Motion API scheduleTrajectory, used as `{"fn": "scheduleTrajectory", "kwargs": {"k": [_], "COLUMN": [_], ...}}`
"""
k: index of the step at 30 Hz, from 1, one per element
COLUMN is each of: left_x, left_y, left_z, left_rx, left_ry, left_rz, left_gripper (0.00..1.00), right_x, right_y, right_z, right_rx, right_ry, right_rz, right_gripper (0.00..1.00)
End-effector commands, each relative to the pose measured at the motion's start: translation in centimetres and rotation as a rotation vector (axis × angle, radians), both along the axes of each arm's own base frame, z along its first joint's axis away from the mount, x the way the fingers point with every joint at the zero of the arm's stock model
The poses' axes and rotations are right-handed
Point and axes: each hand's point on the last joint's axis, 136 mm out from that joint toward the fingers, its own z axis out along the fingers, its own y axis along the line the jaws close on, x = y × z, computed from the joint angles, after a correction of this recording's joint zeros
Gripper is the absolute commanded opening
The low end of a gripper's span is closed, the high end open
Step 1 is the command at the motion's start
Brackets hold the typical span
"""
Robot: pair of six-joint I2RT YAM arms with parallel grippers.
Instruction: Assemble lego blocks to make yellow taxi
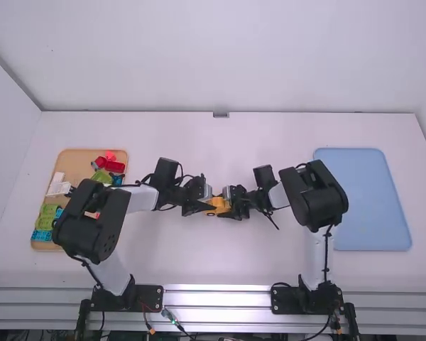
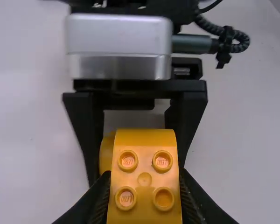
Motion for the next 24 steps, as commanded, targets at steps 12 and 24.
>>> {"fn": "scheduleTrajectory", "kwargs": {"k": [12, 24], "left_x": [0.7, 1.5], "left_y": [0.1, -0.2], "left_z": [-0.4, -1.3], "left_rx": [0.047, 0.031], "left_ry": [-0.029, -0.032], "left_rz": [0.02, 0.034], "left_gripper": [0.02, 0.02], "right_x": [0.2, 0.3], "right_y": [0.0, -0.2], "right_z": [-1.4, -1.6], "right_rx": [-0.041, -0.055], "right_ry": [0.068, 0.082], "right_rz": [-0.027, -0.039], "right_gripper": [0.55, 0.53]}}
